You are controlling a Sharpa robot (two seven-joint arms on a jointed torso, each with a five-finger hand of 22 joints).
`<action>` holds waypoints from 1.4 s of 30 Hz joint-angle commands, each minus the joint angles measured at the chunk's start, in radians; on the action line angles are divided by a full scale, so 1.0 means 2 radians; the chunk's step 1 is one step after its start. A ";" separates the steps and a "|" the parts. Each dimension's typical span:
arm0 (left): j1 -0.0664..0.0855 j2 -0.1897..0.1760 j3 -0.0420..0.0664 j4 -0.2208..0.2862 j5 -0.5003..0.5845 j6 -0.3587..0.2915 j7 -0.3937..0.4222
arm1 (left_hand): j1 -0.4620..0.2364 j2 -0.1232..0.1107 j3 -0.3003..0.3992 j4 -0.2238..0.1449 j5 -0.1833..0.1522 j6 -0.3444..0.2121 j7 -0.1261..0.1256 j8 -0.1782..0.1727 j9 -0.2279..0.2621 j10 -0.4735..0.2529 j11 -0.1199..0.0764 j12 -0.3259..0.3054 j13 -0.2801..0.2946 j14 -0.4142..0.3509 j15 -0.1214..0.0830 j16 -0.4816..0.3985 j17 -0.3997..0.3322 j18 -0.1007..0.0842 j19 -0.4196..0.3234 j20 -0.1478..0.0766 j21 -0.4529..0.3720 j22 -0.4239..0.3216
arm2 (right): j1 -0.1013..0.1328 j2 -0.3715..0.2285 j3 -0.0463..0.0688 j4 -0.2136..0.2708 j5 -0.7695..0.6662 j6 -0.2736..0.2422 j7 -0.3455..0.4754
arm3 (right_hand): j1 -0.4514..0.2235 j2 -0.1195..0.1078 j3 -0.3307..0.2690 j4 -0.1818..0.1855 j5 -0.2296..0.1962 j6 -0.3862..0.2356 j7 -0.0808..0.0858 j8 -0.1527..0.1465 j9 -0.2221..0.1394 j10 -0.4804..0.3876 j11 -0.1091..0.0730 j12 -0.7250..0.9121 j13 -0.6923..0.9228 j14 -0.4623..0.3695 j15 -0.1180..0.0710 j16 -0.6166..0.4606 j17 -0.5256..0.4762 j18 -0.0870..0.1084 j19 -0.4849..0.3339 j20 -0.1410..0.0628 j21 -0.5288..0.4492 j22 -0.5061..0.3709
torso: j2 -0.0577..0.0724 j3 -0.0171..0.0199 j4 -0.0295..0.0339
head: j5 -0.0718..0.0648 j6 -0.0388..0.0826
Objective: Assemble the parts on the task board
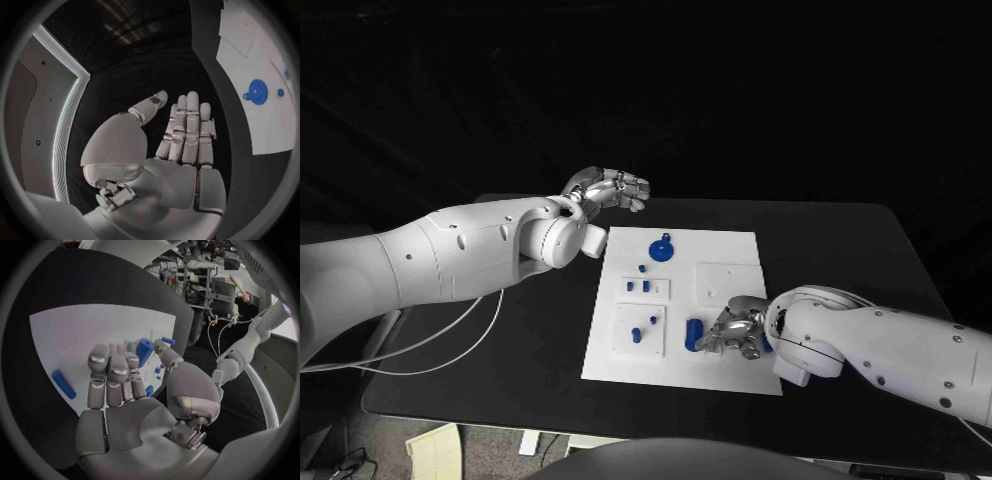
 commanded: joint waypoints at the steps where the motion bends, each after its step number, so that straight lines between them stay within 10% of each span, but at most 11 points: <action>1: 0.001 0.000 0.000 0.001 0.002 0.005 0.003 | 0.001 -0.003 0.000 0.002 -0.001 -0.004 0.001 0.003 -0.001 -0.003 0.000 -0.002 -0.001 0.003 -0.001 -0.003 0.001 0.003 0.003 0.001 -0.003 0.001 | -0.001 0.001 0.000 0.000 -0.016 0.009 0.007 | 0.001 0.006 0.005 0.005 -0.001 0.012 0.007 -0.001 0.001 0.004 0.000 -0.002 0.001 0.004 0.000 -0.003 0.001 0.034 0.003 0.004 0.000 0.000 | 0.000 0.0001 0.0003 | 0.000 0.000; 42: 0.001 0.000 0.000 0.001 0.002 0.007 0.002 | 0.001 -0.003 0.000 0.003 -0.001 -0.004 0.001 0.003 -0.001 -0.003 0.000 -0.002 -0.001 0.003 -0.001 -0.004 0.003 0.004 0.003 0.001 -0.003 0.001 | -0.005 0.011 0.000 -0.011 -0.033 0.015 -0.001 | -0.006 0.022 0.097 0.057 0.000 0.025 0.006 -0.009 0.001 0.014 -0.001 -0.010 0.008 0.008 0.000 -0.004 0.007 0.035 0.006 0.015 0.007 0.002 | 0.000 0.0000 0.0002 | -0.001 -0.004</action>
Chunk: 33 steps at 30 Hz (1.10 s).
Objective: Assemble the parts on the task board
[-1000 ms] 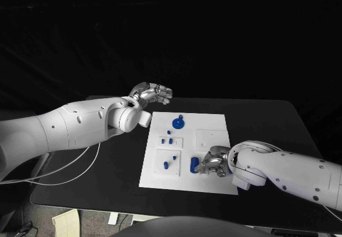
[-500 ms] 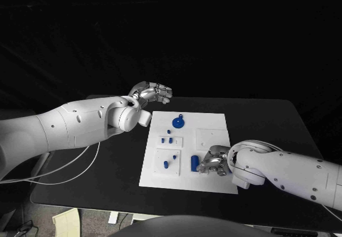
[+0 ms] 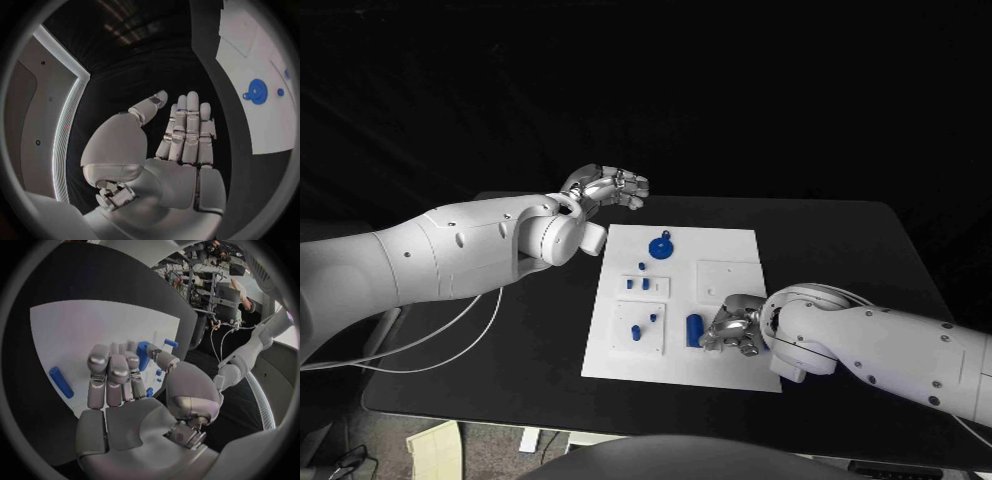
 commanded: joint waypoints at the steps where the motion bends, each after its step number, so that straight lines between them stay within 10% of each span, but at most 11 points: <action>1: 0.001 0.000 0.000 0.001 0.002 0.006 0.003 | 0.001 -0.003 0.000 0.003 -0.001 -0.004 0.001 0.003 -0.001 -0.003 0.000 -0.002 -0.001 0.003 -0.001 -0.002 0.001 0.004 0.003 0.001 -0.003 0.001 | -0.001 0.000 0.000 -0.001 -0.005 0.011 0.001 | -0.005 -0.004 0.003 -0.003 0.000 0.012 0.007 -0.003 0.001 0.004 -0.001 -0.002 0.001 0.001 0.000 -0.002 0.001 0.033 0.000 0.003 0.003 0.002 | 0.000 0.0001 0.0000 | 0.000 0.000; 18: 0.001 0.000 0.000 0.001 0.002 0.007 0.002 | 0.002 -0.003 0.000 0.003 -0.001 -0.004 0.001 0.003 -0.001 -0.003 0.000 -0.002 -0.001 0.003 -0.001 -0.003 0.002 0.004 0.004 0.001 -0.003 0.001 | -0.002 -0.001 0.000 0.000 -0.007 0.012 0.000 | -0.009 -0.032 -0.041 -0.056 0.010 0.014 0.008 -0.007 0.001 0.005 -0.001 -0.005 0.006 0.003 0.000 -0.004 0.003 0.033 0.000 0.003 0.005 0.002 | 0.000 0.0000 0.0000 | 0.000 -0.002; 33: 0.001 0.001 0.000 0.001 0.002 0.007 0.002 | 0.002 -0.003 0.000 0.003 -0.001 -0.004 0.001 0.003 -0.001 -0.003 0.000 -0.002 -0.001 0.003 -0.001 -0.004 0.003 0.004 0.004 0.001 -0.004 0.001 | -0.003 0.005 0.000 -0.004 -0.022 0.010 -0.003 | -0.001 -0.009 -0.041 -0.060 0.007 0.016 0.007 -0.008 0.001 0.007 -0.002 -0.008 0.008 0.003 -0.001 -0.005 0.003 0.033 0.001 0.002 0.004 0.000 | 0.000 -0.0001 -0.0001 | 0.000 -0.003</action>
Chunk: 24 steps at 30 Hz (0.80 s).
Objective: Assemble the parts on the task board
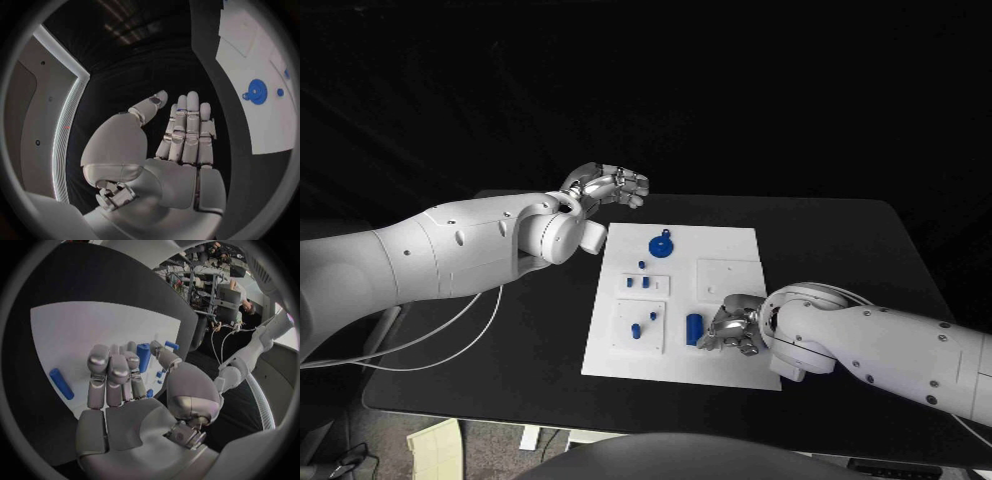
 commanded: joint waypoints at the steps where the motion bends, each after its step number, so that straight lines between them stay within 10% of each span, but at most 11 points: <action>1: 0.001 0.001 0.000 0.001 0.002 0.006 0.003 | 0.002 -0.003 0.000 0.003 -0.001 -0.004 0.001 0.003 -0.001 -0.003 0.000 -0.002 -0.001 0.003 -0.001 -0.003 0.001 0.004 0.004 0.001 -0.002 0.001 | -0.001 0.003 0.000 -0.002 -0.018 0.004 -0.002 | 0.000 0.010 0.002 -0.001 -0.004 0.013 0.007 -0.004 0.001 0.005 0.000 -0.003 0.001 0.001 -0.002 -0.003 0.001 0.030 0.001 0.002 -0.001 0.000 | 0.000 -0.0001 0.0000 | -0.001 -0.001; 24: 0.001 0.001 0.000 0.001 0.002 0.006 0.002 | 0.002 -0.003 0.000 0.003 -0.001 -0.004 0.001 0.004 -0.001 -0.003 0.000 -0.002 -0.001 0.003 -0.001 -0.004 0.002 0.004 0.004 0.001 -0.002 0.001 | -0.005 0.005 0.000 -0.007 -0.025 0.000 -0.003 | -0.018 0.020 0.049 0.053 -0.010 0.017 0.006 -0.007 0.002 0.008 -0.001 -0.007 0.005 0.002 -0.003 -0.003 0.004 0.030 0.002 0.004 0.001 -0.001 | 0.000 -0.0001 0.0000 | 0.000 -0.001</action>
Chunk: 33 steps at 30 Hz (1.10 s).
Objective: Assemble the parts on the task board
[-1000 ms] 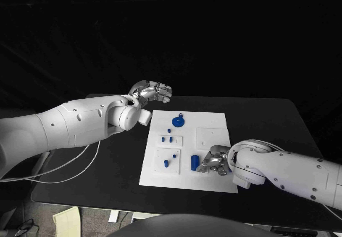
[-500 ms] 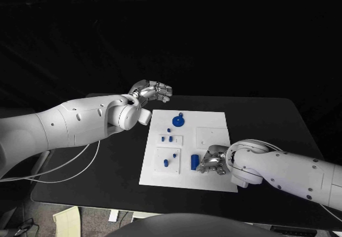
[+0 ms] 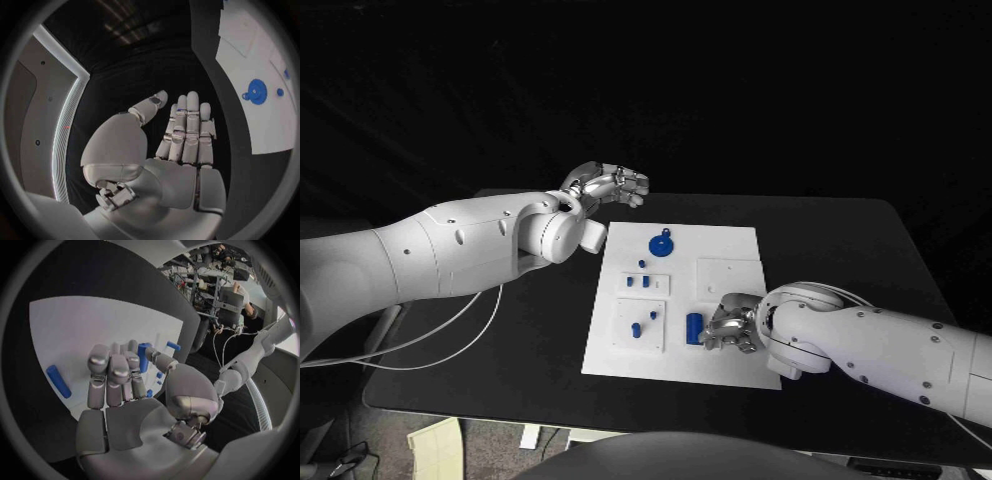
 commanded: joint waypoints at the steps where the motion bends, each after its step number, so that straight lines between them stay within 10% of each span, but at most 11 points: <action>1: 0.001 0.001 0.000 0.001 0.002 0.006 0.003 | 0.002 -0.003 0.000 0.003 -0.001 -0.004 0.001 0.002 -0.001 -0.003 0.000 -0.002 -0.001 0.003 -0.001 -0.002 0.001 0.004 0.004 0.001 -0.002 0.001 | -0.001 -0.002 -0.001 -0.001 -0.004 0.005 -0.002 | -0.007 -0.001 0.000 0.004 -0.003 0.003 0.001 -0.001 0.000 0.003 0.001 -0.002 0.001 0.001 -0.004 -0.001 0.001 0.029 0.001 0.004 0.001 0.000 | 0.000 0.0000 -0.0001 | 0.000 0.000; 15: 0.001 0.000 0.000 0.001 0.002 0.006 0.002 | 0.002 -0.003 0.000 0.004 -0.001 -0.004 0.001 0.002 -0.001 -0.003 0.000 -0.001 -0.001 0.003 -0.001 -0.003 0.002 0.004 0.004 0.001 -0.002 0.001 | 0.001 -0.038 0.001 0.029 0.008 -0.021 0.011 | -0.009 -0.035 -0.026 -0.031 0.008 -0.001 0.002 -0.004 0.001 0.003 0.002 -0.004 0.004 0.001 -0.003 -0.003 0.001 0.029 0.000 0.003 0.003 0.001 | 0.000 0.0004 -0.0004 | -0.001 0.003; 25: 0.001 -0.001 0.000 0.000 0.002 0.007 0.003 | 0.002 -0.003 0.000 0.004 -0.001 -0.004 0.001 0.002 -0.001 -0.003 0.000 -0.001 -0.001 0.004 -0.001 -0.003 0.002 0.004 0.004 0.001 -0.002 0.001 | 0.026 -0.087 0.025 0.054 0.006 -0.034 0.032 | 0.008 -0.064 -0.036 -0.043 0.005 -0.033 0.010 -0.020 -0.001 0.008 0.010 0.003 0.012 0.002 0.003 -0.005 0.001 0.029 0.003 -0.001 0.000 -0.002 | 0.000 0.0006 -0.0012 | -0.010 0.010; 33: 0.001 -0.001 0.000 0.001 0.002 0.008 0.003 | 0.001 -0.003 0.000 0.004 -0.001 -0.004 0.001 0.002 -0.001 -0.003 0.000 -0.001 -0.001 0.004 -0.001 -0.004 0.003 0.004 0.004 0.001 -0.002 0.001 | 0.032 -0.117 0.028 0.044 -0.041 -0.038 0.032 | 0.029 -0.058 -0.048 -0.051 0.000 -0.029 0.011 -0.014 0.006 0.024 0.010 0.023 0.027 0.003 0.004 -0.005 0.002 0.029 0.005 -0.002 -0.001 -0.004 | 0.000 0.0007 -0.0013 | -0.018 0.012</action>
